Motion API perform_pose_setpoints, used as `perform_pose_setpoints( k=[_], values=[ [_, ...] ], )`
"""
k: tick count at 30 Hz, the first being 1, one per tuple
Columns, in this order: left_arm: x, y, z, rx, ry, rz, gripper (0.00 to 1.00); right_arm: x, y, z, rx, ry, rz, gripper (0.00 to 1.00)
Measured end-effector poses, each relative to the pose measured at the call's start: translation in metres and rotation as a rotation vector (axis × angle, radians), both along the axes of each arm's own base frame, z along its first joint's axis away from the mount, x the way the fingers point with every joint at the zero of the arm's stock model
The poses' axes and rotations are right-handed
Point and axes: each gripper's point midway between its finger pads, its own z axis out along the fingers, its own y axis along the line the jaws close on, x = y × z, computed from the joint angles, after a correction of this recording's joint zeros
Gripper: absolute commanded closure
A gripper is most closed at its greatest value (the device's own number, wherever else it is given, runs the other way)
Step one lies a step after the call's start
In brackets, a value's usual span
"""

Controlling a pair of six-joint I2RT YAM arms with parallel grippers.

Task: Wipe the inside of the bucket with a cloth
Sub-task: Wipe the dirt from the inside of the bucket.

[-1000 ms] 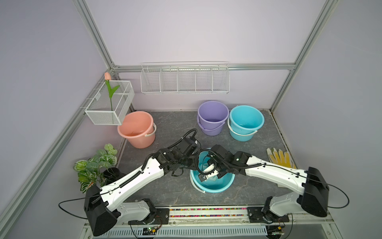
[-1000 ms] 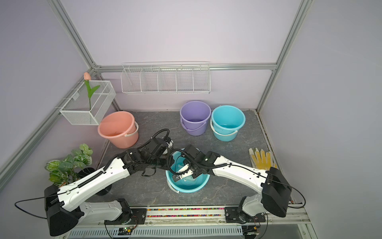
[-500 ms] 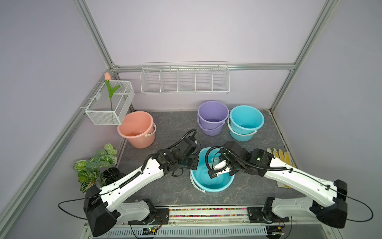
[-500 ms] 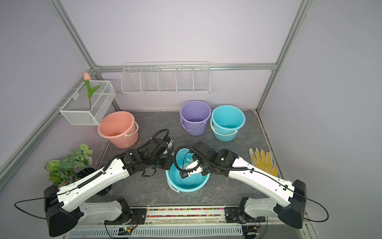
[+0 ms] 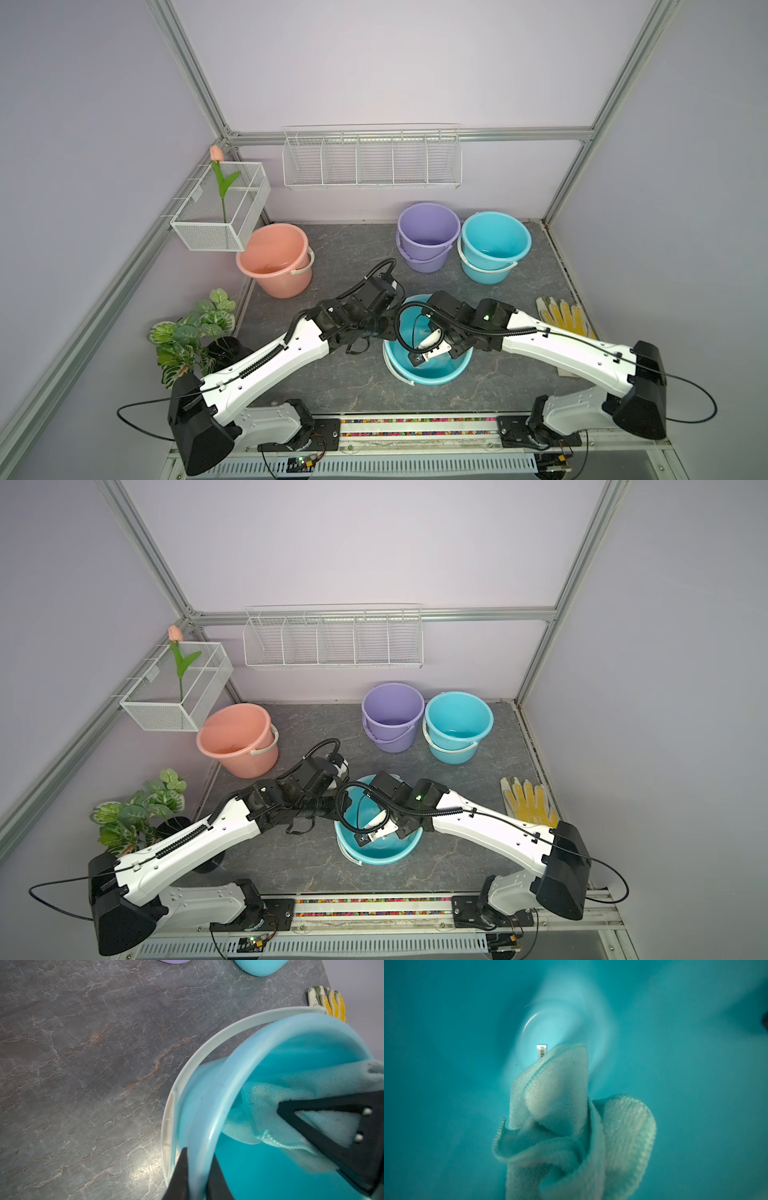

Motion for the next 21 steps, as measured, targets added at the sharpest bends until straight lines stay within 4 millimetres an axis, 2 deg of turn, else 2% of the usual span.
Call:
perform_pose_setpoints(
  k=[5,12,21],
  values=[
    [0.001,0.0,0.001,-0.003,-0.006,0.002,1.0,0.0,0.007,-0.003,0.022,0.013,0.007,0.93],
    [0.002,0.006,0.012,-0.014,-0.043,0.02,1.0,-0.004,0.016,-0.016,0.015,0.049,0.007,0.93],
    [0.003,0.01,0.011,-0.008,-0.053,0.029,1.0,-0.006,0.019,-0.017,0.021,0.053,0.009,0.93]
  ],
)
